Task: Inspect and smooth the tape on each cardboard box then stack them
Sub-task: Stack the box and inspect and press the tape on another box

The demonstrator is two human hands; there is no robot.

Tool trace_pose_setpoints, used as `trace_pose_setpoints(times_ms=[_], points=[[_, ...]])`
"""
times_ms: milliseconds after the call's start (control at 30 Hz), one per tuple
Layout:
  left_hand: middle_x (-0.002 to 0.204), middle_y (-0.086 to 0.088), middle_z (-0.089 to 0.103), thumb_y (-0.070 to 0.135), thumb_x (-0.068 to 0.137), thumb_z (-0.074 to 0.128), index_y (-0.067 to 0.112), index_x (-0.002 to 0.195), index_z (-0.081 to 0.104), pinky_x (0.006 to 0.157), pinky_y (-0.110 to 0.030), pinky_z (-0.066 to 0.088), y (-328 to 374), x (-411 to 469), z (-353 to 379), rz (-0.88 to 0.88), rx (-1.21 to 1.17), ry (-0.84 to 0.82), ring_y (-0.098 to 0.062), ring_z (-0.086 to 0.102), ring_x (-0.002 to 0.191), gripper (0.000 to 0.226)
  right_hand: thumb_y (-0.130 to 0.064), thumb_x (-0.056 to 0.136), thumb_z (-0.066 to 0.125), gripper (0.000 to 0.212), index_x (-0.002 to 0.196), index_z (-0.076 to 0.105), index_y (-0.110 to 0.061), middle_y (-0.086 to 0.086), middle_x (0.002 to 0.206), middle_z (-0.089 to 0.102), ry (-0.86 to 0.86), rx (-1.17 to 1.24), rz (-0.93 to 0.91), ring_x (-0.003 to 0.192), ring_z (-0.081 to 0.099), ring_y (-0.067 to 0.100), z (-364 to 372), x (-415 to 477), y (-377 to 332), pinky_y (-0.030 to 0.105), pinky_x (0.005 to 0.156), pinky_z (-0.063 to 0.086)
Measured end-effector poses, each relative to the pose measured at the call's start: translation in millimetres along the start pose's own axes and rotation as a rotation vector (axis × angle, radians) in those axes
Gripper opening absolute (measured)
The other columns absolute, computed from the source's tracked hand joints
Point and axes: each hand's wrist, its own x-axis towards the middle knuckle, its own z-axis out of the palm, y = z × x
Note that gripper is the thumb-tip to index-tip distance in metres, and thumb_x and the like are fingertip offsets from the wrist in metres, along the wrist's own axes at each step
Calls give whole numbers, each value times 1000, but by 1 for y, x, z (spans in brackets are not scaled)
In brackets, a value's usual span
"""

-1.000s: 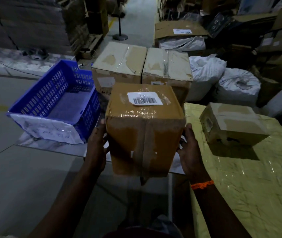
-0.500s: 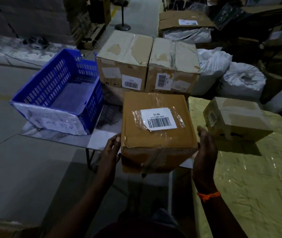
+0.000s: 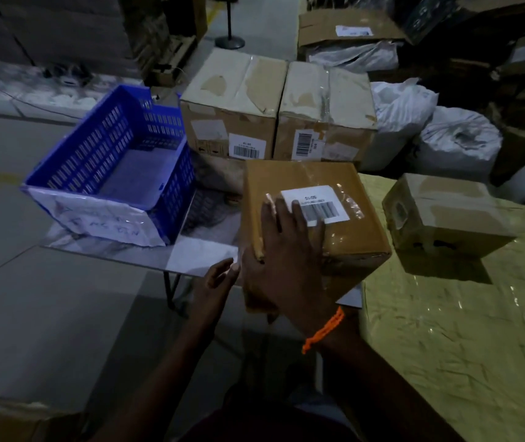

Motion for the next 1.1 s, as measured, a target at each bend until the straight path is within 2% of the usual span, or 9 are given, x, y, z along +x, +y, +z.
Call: trace_pose_setpoints(times_ms=[133, 267, 400, 567, 700, 767, 833, 1033, 1100], points=[[150, -9, 52, 64, 91, 62, 22, 147, 50, 111, -50, 44, -13, 8, 9, -155, 152, -41, -24, 53, 131, 72, -60, 93, 44, 78, 161, 30, -23, 4, 168, 28, 72, 61, 115, 155, 23, 29, -25, 11, 54, 62, 124, 14], [154, -8, 48, 84, 76, 59, 20, 153, 43, 110, -53, 43, -15, 16, 34, -264, 243, -171, -28, 49, 136, 101, -57, 93, 45, 78, 160, 34, -20, 6, 166, 34, 147, 258, 251, 152, 30, 28, -57, 19, 112, 59, 123, 23], [118, 9, 66, 63, 92, 58, 36, 114, 63, 104, -46, 47, 2, 25, 67, -196, 180, -240, -20, 60, 120, 35, -52, 91, 56, 75, 158, 41, -22, 6, 160, 43, 241, 465, 348, 145, 41, 24, -70, 7, 177, 49, 118, 38], [123, 8, 70, 70, 72, 75, 39, 119, 64, 100, -43, 55, 18, 41, 96, -111, 89, -292, -17, 67, 116, 57, -48, 91, 54, 72, 158, 41, -25, -2, 157, 44, 251, 705, 482, 137, 43, 11, -84, -23, 234, 2, 98, 36], [122, 10, 73, 46, 87, 77, 37, 122, 67, 98, -39, 57, 28, 41, 118, -32, 65, -295, -8, 70, 110, 38, -42, 96, 55, 65, 158, 41, -26, 4, 148, 57, 288, 860, 587, 129, 55, 19, -77, -47, 273, 30, 100, 51], [126, 8, 71, 41, 90, 75, 32, 132, 64, 98, -39, 57, 31, 40, 120, -10, 80, -281, -9, 69, 112, 45, -41, 97, 61, 62, 156, 44, -30, 0, 140, 63, 295, 949, 640, 126, 61, 20, -65, -56, 286, 42, 102, 55], [129, 7, 69, 41, 90, 74, 26, 139, 61, 97, -37, 56, 36, 38, 115, 16, 101, -233, -9, 67, 114, 53, -44, 91, 64, 66, 154, 47, -35, -6, 137, 65, 265, 1034, 676, 125, 63, 19, -54, -57, 291, 42, 98, 55], [126, 14, 66, 50, 88, 74, 32, 146, 52, 84, -27, 54, 41, 27, 64, 74, 197, -105, -2, 64, 109, 65, -21, 98, 63, 57, 151, 48, -36, -1, 139, 64, 98, 1224, 648, 122, 65, 20, -6, -42, 270, 37, 94, 57], [132, 8, 65, 63, 77, 74, 36, 146, 51, 90, -37, 56, 39, 23, 47, 65, 218, -58, -11, 65, 116, 78, -22, 95, 64, 57, 149, 48, -36, -5, 138, 65, 36, 1232, 620, 120, 66, 15, 9, -37, 259, 32, 91, 59]])
